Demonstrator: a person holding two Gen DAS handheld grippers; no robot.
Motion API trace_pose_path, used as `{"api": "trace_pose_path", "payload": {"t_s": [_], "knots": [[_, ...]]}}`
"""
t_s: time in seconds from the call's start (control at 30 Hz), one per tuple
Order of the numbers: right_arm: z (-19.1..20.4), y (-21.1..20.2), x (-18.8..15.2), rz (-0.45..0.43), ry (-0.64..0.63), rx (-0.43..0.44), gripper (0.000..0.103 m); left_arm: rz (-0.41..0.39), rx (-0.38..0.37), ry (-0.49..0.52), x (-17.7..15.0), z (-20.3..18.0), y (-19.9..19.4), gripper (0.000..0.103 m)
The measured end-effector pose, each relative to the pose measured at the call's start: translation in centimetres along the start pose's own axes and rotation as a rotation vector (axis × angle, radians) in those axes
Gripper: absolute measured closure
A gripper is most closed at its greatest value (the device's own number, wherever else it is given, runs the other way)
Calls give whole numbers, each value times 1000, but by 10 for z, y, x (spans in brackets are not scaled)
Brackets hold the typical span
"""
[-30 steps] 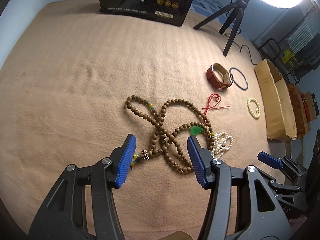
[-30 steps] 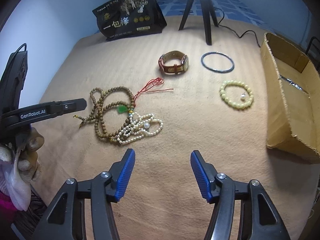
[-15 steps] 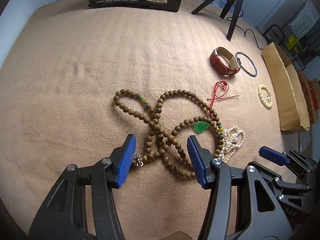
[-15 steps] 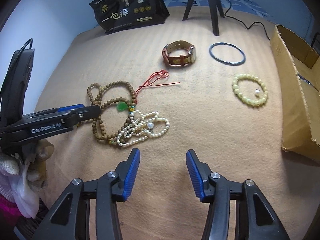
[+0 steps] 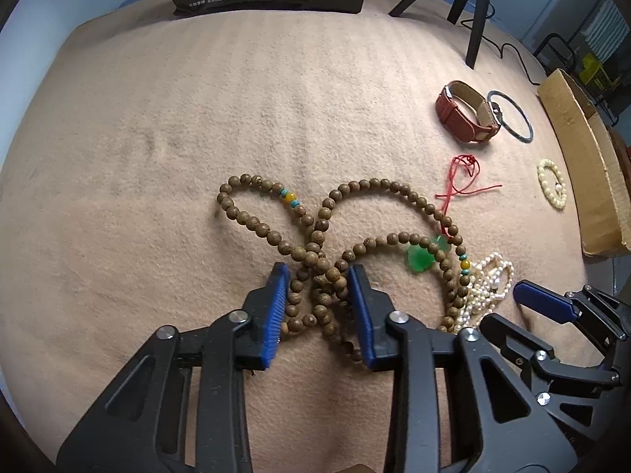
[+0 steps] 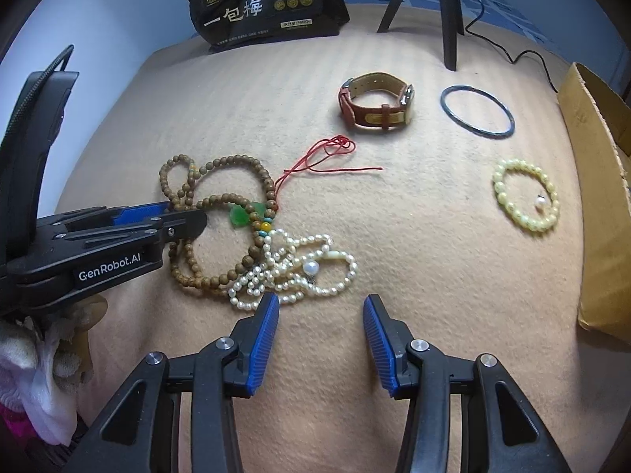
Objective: Organize jewelry
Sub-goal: 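Close left tool on the brown bead mala while right tool closes on the pearl strand, then lift the mala with left tool while right tool lifts the pearls, carrying both toward the box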
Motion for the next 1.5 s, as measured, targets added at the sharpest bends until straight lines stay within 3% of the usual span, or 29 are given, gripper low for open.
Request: {"api": "trace_pose_path", "payload": {"t_s": [0.17, 0.4, 0.57, 0.67, 0.73, 0.83, 0.93, 1.03, 1.2, 1.23, 1.5], "knots": [[11, 9, 5, -3, -15, -6, 41, 1, -6, -18, 3, 5, 2, 84], [32, 27, 15, -14, -137, -111, 30, -2, -12, -28, 2, 11, 0, 85], [39, 37, 23, -27, -208, -146, 29, -2, -15, -44, 2, 18, -2, 86], [37, 35, 23, -41, -231, -154, 41, -4, -15, -45, 1, 20, -3, 86], [37, 36, 26, -45, -238, -162, 61, -6, -13, -43, 1, 19, -3, 86], [37, 36, 32, -49, -229, -143, 79, -6, -13, -45, 1, 18, -3, 86], [21, 25, 24, -58, -222, -126, 91, -5, -22, -57, 2, 18, -3, 86], [19, 19, 20, -62, -210, -103, 97, 0, -50, -85, 3, 21, -5, 86], [9, 8, 22, -88, -131, -29, 98, -15, -77, -91, 5, 22, -14, 87], [9, 6, 22, -95, -121, -19, 98, -20, -82, -89, 6, 21, -17, 92], [9, -18, 26, -153, -103, 15, 98, -60, -100, -77, 7, 20, -35, 92]]}}
Point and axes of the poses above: each gripper's, at about its wrist camera, not at the fingertips, and y roughly the way its jaws point, z to its left, x to its top, the point moved 3 cm from there along y, roughly the way its jaws point, and after that the axes turned 8 degrees about x, right-handed, at the moved point
